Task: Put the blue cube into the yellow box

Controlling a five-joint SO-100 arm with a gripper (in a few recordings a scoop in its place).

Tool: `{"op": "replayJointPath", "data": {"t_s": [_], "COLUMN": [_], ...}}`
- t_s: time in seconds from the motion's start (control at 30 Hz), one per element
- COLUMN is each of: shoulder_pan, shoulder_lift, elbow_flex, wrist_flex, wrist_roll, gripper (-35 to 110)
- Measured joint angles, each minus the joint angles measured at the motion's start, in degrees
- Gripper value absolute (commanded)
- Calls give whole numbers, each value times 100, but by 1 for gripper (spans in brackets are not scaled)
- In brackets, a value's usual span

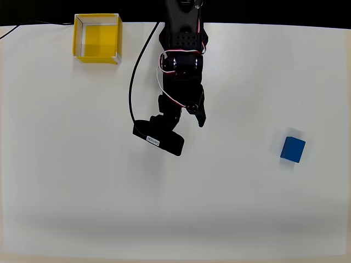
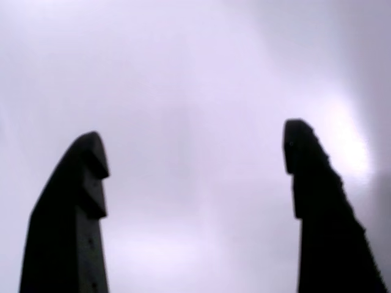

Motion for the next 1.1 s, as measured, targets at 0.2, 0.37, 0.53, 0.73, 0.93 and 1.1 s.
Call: {"op": "replayJointPath", "data": {"t_s": [0.2, 0.37, 0.53, 0.73, 0.93, 1.1], "shoulder_pan": [-870, -1758, -2566, -3226, -3665, -3858], "shoulder_lift": [-1433, -2610, -3823, -5177, -6267, -7128], "elbow_flex": [-1274, -2276, -3261, -4377, -5300, -6126], "wrist_flex": [-290, -404, -404, -545, -606, -369], "wrist_roll": [958, 1828, 2672, 3639, 4271, 4518], "gripper": [31, 33, 37, 46, 48, 48]}}
